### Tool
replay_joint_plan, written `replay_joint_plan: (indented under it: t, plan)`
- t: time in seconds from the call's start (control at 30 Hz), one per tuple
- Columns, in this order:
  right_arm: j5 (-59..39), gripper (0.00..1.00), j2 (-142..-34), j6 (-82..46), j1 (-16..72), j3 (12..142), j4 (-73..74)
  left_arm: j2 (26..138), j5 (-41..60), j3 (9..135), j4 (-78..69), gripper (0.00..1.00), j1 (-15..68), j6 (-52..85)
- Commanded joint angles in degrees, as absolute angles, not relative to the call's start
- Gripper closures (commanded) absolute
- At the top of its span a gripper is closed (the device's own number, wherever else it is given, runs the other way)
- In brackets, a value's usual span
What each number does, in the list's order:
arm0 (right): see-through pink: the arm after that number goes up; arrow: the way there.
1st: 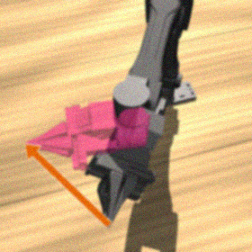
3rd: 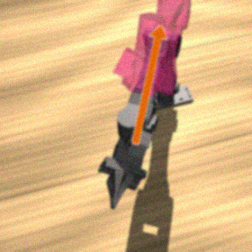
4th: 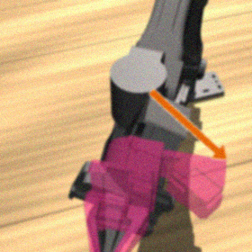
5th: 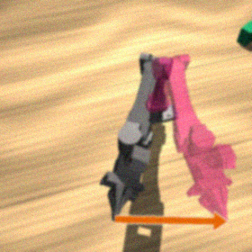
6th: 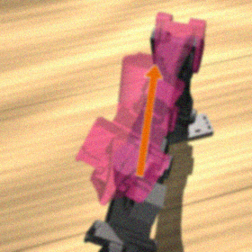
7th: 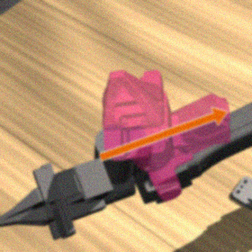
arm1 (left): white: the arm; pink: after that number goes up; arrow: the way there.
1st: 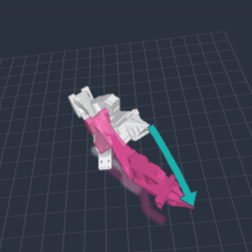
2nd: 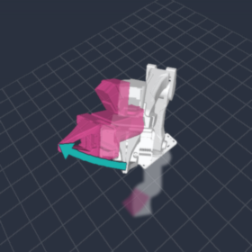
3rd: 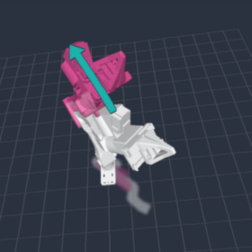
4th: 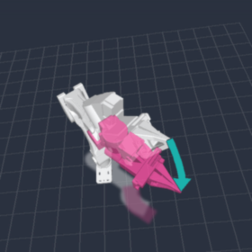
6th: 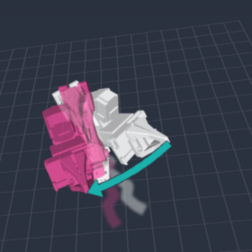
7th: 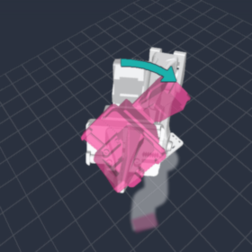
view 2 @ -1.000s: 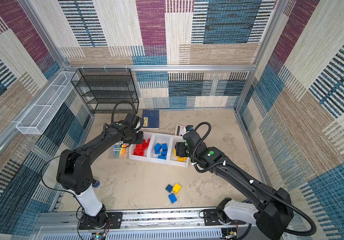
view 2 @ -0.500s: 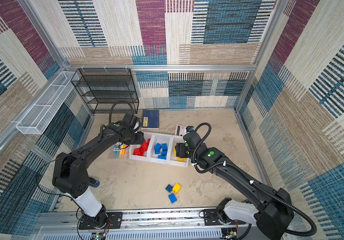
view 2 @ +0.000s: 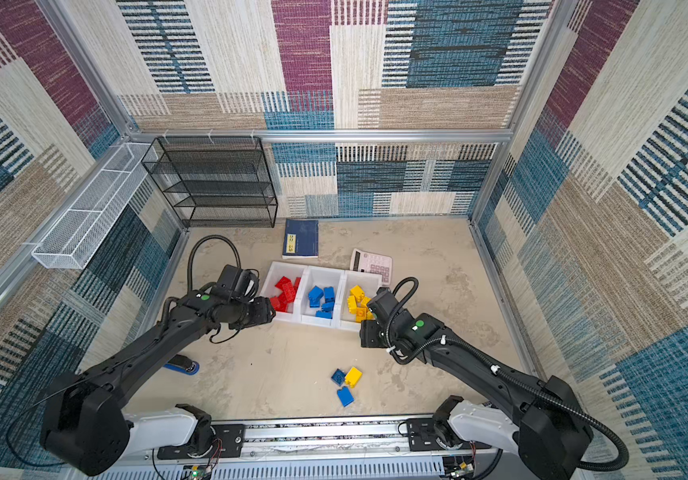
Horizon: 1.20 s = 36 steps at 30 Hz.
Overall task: Sort the legos into containers by color
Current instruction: 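Lower the right gripper onto a yellow 2x2 brick on the table and close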
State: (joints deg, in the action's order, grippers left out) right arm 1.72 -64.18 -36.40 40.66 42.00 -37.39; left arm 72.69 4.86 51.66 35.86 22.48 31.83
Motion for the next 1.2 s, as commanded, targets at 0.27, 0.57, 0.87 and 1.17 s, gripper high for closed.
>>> replay_joint_plan:
  t: [0.27, 0.57, 0.87, 1.17]
  plan:
    - [0.3, 0.29, -66.1, -49.2, 50.6, 37.8, -37.5, 67.9, 6.9, 47.4, 33.1, 0.38, 22.3, 37.5]
    - [0.4, 0.29, -72.3, -52.0, 55.4, 39.7, -35.9, 65.3, 8.9, 42.6, 31.9, 0.38, 22.4, 39.2]
    - [1.1, 0.33, -76.3, -52.8, 56.1, 41.4, -36.3, 65.1, 9.0, 42.3, 32.5, 0.38, 22.4, 38.6]
    - [2.2, 0.5, -76.5, -55.1, 56.3, 39.6, -37.2, 64.7, 9.1, 41.7, 32.6, 0.38, 22.3, 38.9]
